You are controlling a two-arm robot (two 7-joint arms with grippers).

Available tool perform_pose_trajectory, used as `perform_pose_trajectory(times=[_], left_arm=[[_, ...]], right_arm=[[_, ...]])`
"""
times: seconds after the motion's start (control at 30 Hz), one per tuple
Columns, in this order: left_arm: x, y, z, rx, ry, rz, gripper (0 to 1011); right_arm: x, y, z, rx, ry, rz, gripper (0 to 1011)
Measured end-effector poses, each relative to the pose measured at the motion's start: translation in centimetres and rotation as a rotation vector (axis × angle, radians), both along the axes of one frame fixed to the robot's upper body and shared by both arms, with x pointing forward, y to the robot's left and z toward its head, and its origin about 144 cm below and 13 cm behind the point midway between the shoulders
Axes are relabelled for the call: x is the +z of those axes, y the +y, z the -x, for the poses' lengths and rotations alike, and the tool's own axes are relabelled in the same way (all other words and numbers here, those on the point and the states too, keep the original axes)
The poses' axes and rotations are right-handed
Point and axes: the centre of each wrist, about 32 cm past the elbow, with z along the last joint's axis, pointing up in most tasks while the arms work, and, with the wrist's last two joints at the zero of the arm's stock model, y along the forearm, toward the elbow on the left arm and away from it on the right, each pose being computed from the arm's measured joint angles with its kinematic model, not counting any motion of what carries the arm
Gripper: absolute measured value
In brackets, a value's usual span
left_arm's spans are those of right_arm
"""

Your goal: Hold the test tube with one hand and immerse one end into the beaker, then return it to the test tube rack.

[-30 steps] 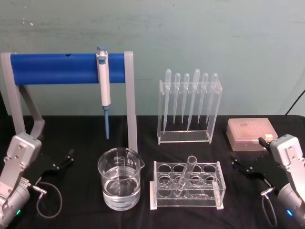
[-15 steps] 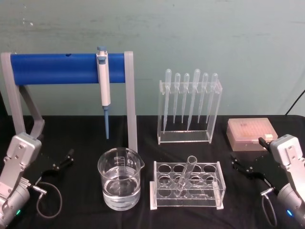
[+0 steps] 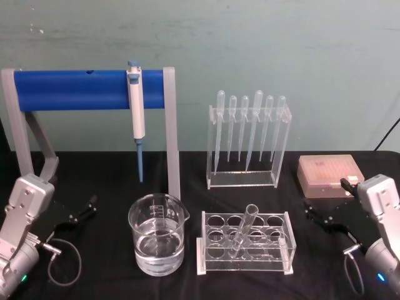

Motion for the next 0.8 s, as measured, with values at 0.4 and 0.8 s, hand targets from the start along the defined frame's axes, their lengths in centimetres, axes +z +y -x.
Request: perform_pose_trajectory(times=[0.4, 0.8], left_arm=[[0.0, 0.0, 0.0, 0.0, 0.0, 0.0, 1000], [0.0, 0.0, 0.0, 0.0, 0.0, 0.0, 1000]], right_arm=[[2.4, -1.3, 1.1, 0.074, -0.049, -0.088, 1003], [4.1, -5.3, 3.6, 0.293, 0.002, -0.176, 1002]])
